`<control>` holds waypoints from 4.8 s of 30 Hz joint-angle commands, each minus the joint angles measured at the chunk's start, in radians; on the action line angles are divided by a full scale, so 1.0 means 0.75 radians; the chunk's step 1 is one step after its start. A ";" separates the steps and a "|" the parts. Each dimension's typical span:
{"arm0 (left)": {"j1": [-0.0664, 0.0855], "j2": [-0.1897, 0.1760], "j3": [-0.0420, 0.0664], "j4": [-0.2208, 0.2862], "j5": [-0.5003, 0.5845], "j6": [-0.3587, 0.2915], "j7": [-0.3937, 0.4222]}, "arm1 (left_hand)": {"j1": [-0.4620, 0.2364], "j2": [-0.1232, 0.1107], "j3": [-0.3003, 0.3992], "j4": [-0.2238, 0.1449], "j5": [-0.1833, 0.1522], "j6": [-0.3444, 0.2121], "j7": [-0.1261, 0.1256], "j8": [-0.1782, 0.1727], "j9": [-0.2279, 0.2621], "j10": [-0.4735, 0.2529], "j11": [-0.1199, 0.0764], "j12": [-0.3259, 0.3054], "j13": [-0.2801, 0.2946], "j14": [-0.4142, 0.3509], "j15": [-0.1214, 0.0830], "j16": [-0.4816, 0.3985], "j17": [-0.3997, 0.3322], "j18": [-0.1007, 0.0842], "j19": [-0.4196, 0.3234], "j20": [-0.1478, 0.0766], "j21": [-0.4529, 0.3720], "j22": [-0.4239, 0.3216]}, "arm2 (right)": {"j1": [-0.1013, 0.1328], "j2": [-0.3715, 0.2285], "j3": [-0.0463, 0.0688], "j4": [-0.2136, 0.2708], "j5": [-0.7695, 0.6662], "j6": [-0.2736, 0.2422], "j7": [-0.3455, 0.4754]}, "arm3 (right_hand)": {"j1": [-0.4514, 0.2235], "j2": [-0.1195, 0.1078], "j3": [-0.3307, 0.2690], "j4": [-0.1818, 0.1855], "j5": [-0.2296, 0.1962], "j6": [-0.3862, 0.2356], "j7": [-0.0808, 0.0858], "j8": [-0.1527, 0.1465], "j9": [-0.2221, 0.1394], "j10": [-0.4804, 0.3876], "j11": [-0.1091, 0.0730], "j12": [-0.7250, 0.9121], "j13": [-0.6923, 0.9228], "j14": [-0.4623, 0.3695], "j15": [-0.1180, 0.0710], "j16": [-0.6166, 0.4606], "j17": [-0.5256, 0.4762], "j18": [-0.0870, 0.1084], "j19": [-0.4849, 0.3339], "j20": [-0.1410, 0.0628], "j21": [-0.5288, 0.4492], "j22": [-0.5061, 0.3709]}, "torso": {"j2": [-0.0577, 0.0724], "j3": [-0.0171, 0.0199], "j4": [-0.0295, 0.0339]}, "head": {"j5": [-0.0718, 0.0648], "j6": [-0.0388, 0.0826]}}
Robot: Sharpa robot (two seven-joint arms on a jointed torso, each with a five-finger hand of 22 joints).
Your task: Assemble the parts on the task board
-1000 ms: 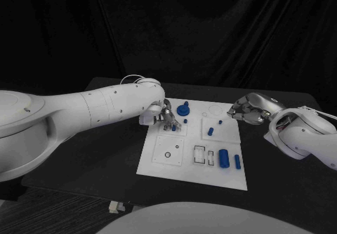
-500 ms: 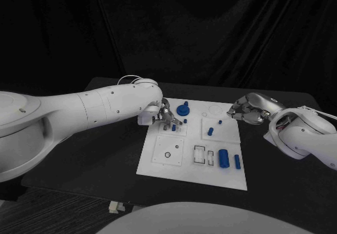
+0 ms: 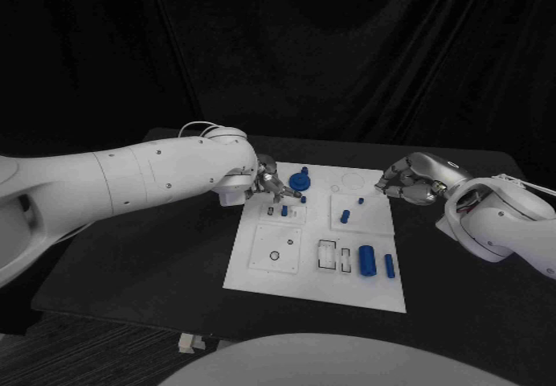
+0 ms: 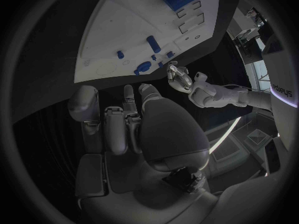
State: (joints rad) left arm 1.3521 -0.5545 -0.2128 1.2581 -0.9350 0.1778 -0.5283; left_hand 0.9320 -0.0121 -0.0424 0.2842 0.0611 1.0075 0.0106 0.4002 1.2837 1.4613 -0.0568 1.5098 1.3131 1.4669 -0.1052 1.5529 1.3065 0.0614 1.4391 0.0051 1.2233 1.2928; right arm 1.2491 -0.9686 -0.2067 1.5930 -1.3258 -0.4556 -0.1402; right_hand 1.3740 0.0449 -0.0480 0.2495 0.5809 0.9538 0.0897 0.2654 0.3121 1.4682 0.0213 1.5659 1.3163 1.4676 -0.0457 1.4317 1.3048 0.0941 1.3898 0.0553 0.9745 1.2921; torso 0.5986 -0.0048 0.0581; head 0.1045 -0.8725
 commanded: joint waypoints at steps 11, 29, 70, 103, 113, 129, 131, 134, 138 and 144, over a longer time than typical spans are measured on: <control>0.135 -0.186 0.002 0.189 -0.050 -0.330 0.133 | 0.352 0.107 0.082 -0.088 0.192 -0.054 -0.012 -0.039 -0.008 0.146 -0.018 0.081 0.344 0.139 -0.018 0.024 0.352 -0.018 0.085 -0.015 0.160 0.287 | -0.003 -0.020 0.001 0.022 0.000 -0.082 0.062 | 0.028 0.002 0.035 -0.002 0.026 0.003 -0.001 0.029 0.025 0.137 -0.012 0.007 0.339 0.087 -0.012 -0.007 0.153 0.022 -0.002 -0.003 -0.011 0.174 | 0.000 0.0002 -0.0011 | -0.005 0.000; 0.127 -0.103 0.001 -0.035 -0.154 -0.106 0.063 | 0.274 0.081 0.006 0.007 0.003 -0.081 0.026 -0.113 -0.085 0.146 0.016 0.081 0.344 0.139 0.011 0.024 0.352 -0.015 0.074 0.012 0.143 0.282 | -0.003 -0.011 0.001 0.021 0.002 -0.075 0.064 | 0.027 0.001 0.034 -0.001 0.026 0.005 -0.002 0.030 0.026 0.137 -0.013 0.007 0.339 0.086 -0.013 -0.010 0.150 0.023 -0.003 -0.003 -0.015 0.173 | -0.001 0.0014 -0.0016 | -0.004 0.000; 0.022 0.048 0.002 -0.260 -0.184 0.063 0.141 | 0.170 0.102 -0.071 0.006 -0.016 -0.003 -0.002 -0.024 -0.032 0.146 -0.003 0.081 0.344 0.139 -0.002 0.024 0.352 -0.011 0.061 0.002 0.127 0.277 | -0.003 -0.001 0.001 0.023 0.007 -0.066 0.060 | 0.021 0.000 0.035 0.004 0.026 0.006 -0.003 0.030 0.026 0.137 -0.014 0.007 0.339 0.090 -0.014 0.001 0.162 0.019 0.005 -0.003 0.009 0.179 | 0.000 -0.0003 -0.0004 | -0.004 0.000; -0.022 0.135 0.002 -0.364 -0.258 0.111 0.100 | 0.213 0.117 -0.077 -0.010 -0.003 -0.047 -0.001 0.043 0.056 0.146 -0.002 0.081 0.344 0.139 0.000 0.024 0.352 -0.003 0.037 0.003 0.092 0.266 | -0.003 0.005 0.001 0.017 0.008 -0.055 0.054 | 0.021 0.000 0.036 0.005 0.027 0.005 -0.003 0.030 0.026 0.137 -0.015 0.007 0.339 0.089 -0.014 -0.002 0.158 0.020 0.004 -0.004 0.003 0.178 | 0.000 0.0004 -0.0003 | -0.003 0.000; -0.029 0.157 0.002 -0.397 -0.258 0.117 0.107 | 0.214 0.115 -0.081 -0.005 -0.004 -0.087 0.013 0.018 0.048 0.145 0.010 0.080 0.343 0.139 0.011 0.024 0.352 0.001 0.025 0.012 0.072 0.261 | -0.003 0.003 0.001 0.018 0.008 -0.051 0.051 | 0.021 -0.001 0.037 0.005 0.027 0.005 -0.004 0.030 0.026 0.137 -0.015 0.007 0.339 0.088 -0.015 -0.004 0.156 0.020 0.004 -0.004 0.002 0.177 | 0.000 0.0001 -0.0004 | -0.006 0.000; -0.033 0.181 0.002 -0.433 -0.258 0.122 0.123 | 0.218 0.117 -0.081 -0.005 -0.005 -0.105 0.022 -0.005 0.037 0.139 0.019 0.070 0.335 0.139 0.019 0.024 0.352 0.003 0.017 0.019 0.062 0.258 | -0.003 0.006 0.001 0.016 0.008 -0.048 0.048 | 0.021 -0.001 0.037 0.005 0.027 0.005 -0.004 0.030 0.026 0.137 -0.015 0.007 0.339 0.088 -0.015 -0.004 0.156 0.020 0.004 -0.004 0.002 0.177 | 0.000 0.0003 0.0001 | -0.004 0.000; -0.034 0.185 0.002 -0.438 -0.258 0.122 0.128 | 0.218 0.117 -0.081 -0.005 -0.005 -0.106 0.023 -0.007 0.036 0.139 0.019 0.070 0.335 0.139 0.019 0.024 0.352 0.003 0.016 0.019 0.061 0.258 | -0.003 0.006 0.001 0.016 0.008 -0.048 0.048 | 0.021 -0.001 0.037 0.005 0.027 0.005 -0.004 0.030 0.026 0.137 -0.015 0.007 0.339 0.088 -0.015 -0.004 0.156 0.020 0.004 -0.004 0.002 0.177 | 0.000 0.0001 0.0005 | -0.005 0.000; -0.035 0.190 0.002 -0.445 -0.258 0.124 0.133 | 0.218 0.116 -0.083 -0.004 -0.005 -0.113 0.027 -0.019 0.029 0.137 0.023 0.067 0.332 0.139 0.022 0.024 0.352 0.004 0.013 0.022 0.058 0.257 | -0.003 0.006 0.001 0.016 0.008 -0.047 0.046 | 0.021 -0.001 0.037 0.005 0.027 0.005 -0.004 0.030 0.026 0.137 -0.015 0.007 0.339 0.088 -0.015 -0.004 0.156 0.020 0.004 -0.004 0.002 0.177 | 0.000 -0.0002 0.0004 | -0.006 0.000; -0.036 0.196 0.002 -0.454 -0.258 0.127 0.136 | 0.220 0.117 -0.082 -0.005 -0.004 -0.117 0.029 -0.027 0.024 0.135 0.025 0.064 0.330 0.139 0.024 0.024 0.352 0.004 0.012 0.024 0.056 0.256 | -0.003 0.006 0.001 0.016 0.008 -0.046 0.045 | 0.021 -0.001 0.037 0.005 0.027 0.005 -0.004 0.030 0.026 0.137 -0.015 0.007 0.339 0.088 -0.015 -0.004 0.156 0.020 0.004 -0.004 0.002 0.177 | 0.000 0.0001 0.0002 | -0.006 0.000; -0.037 0.203 0.002 -0.462 -0.258 0.135 0.134 | 0.237 0.122 -0.074 -0.014 0.013 -0.116 0.032 -0.042 0.014 0.135 0.028 0.063 0.329 0.139 0.028 0.024 0.352 0.005 0.009 0.028 0.055 0.256 | -0.003 0.005 0.001 0.017 0.008 -0.045 0.043 | 0.022 -0.001 0.039 0.005 0.028 0.006 -0.004 0.030 0.027 0.137 -0.016 0.007 0.339 0.089 -0.015 -0.003 0.157 0.021 0.004 -0.004 0.000 0.177 | 0.000 0.0000 -0.0010 | -0.005 0.000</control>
State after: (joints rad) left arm 1.3263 -0.4050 -0.2123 0.9128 -1.1275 0.2641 -0.4453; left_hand 1.0977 0.0823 -0.0894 0.2811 0.0620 0.9218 0.0357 0.3830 1.2836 1.4627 -0.0373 1.5566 1.3130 1.4584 -0.0890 1.5529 1.3065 0.0612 1.4424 0.0200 1.2718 1.2928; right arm 1.2487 -0.9639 -0.2068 1.6049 -1.3174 -0.4912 -0.0954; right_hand 1.3739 0.0448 -0.0480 0.2496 0.5809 0.9538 0.0896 0.2713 0.3173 1.4681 0.0212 1.5659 1.3163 1.4675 -0.0458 1.4326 1.3048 0.0941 1.3898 0.0553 0.9746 1.2921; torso 0.5983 -0.0047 0.0580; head 0.1001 -0.8726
